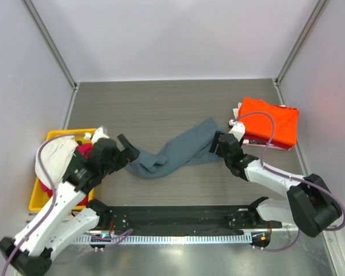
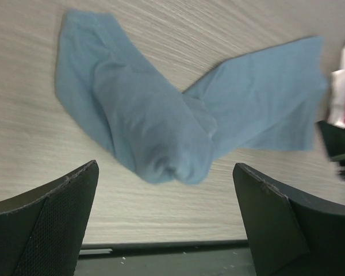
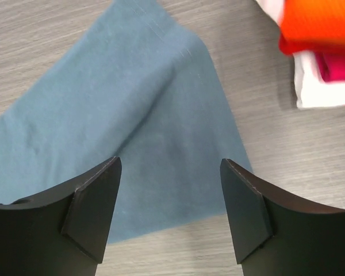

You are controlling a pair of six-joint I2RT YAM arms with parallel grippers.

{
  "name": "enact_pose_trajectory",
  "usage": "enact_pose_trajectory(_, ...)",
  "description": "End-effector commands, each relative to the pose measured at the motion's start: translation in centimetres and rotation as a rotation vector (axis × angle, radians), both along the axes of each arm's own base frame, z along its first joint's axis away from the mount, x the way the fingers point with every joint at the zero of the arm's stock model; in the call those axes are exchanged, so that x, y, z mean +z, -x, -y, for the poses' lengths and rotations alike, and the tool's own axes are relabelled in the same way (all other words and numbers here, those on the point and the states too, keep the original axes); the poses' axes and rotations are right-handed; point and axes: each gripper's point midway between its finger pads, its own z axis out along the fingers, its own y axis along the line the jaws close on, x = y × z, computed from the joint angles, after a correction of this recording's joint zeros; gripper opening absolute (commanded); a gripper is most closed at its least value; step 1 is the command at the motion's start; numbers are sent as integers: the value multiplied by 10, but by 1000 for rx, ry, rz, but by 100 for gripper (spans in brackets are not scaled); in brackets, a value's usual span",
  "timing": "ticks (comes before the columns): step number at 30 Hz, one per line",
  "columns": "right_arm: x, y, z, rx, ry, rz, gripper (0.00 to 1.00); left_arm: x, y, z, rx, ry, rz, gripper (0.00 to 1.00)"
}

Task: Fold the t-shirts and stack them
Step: Flatten the tshirt out

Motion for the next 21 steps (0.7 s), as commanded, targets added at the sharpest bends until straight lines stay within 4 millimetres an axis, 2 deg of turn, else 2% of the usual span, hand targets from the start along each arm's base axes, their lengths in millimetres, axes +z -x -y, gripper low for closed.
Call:
enact_pose_trajectory(1, 37, -31, -13, -17, 4, 20, 75, 17, -26, 12, -121, -132, 33, 100)
enact_pose_trajectory(3, 40, -36, -11, -34, 41, -15, 74, 18, -41, 25, -163, -175, 0, 100)
enact_pose_trajectory(4, 48, -50, -14, -42, 50, -16, 72, 18, -43, 32, -207, -207, 3, 100)
enact_pose_trajectory(6, 44, -59, -12, -57, 82, -72, 72, 12, -53, 40, -235, -272, -21, 100)
enact_pose_trajectory(7, 62, -75, -17, -69, 69, -50, 72, 7, -53, 43, -254, -296, -45, 100)
enact_pose_trajectory(8, 43, -80, -12, -82, 105, -118, 72, 2, -58, 48, -265, -314, -68, 100)
enact_pose_trajectory(9, 44, -88, -10, -93, 108, -130, 72, -1, -60, 51, -274, -319, -80, 100)
enact_pose_trajectory(10, 56, -102, -14, -95, 89, -113, 71, -2, -61, 56, -285, -318, -78, 100)
enact_pose_trajectory(11, 41, -108, -14, -92, 103, -159, 68, -2, -62, 60, -294, -321, -73, 100)
enact_pose_trajectory(13, 46, -128, -12, -97, 68, -162, 66, -4, -64, 66, -304, -321, -66, 100)
enact_pose_trajectory(14, 43, -133, -9, -102, 67, -176, 64, -4, -66, 66, -303, -323, -63, 100)
enact_pose_trajectory(15, 31, -139, -5, -112, 73, -205, 64, -5, -66, 67, -304, -323, -63, 100)
enact_pose_trajectory(16, 35, -149, -7, -104, 57, -198, 62, -6, -67, 68, -305, -322, -63, 100)
enact_pose_trajectory(17, 32, -153, -6, -107, 57, -208, 60, -7, -67, 69, -308, -320, -61, 100)
enact_pose_trajectory(18, 19, -156, -7, -105, 63, -233, 60, -7, -67, 69, -309, -319, -62, 100)
enact_pose_trajectory(19, 22, -164, -8, -98, 50, -228, 60, -6, -68, 71, -313, -312, -50, 100)
enact_pose_trajectory(21, 14, -170, -12, -88, 53, -242, 59, -8, -68, 73, -323, -318, -42, 100)
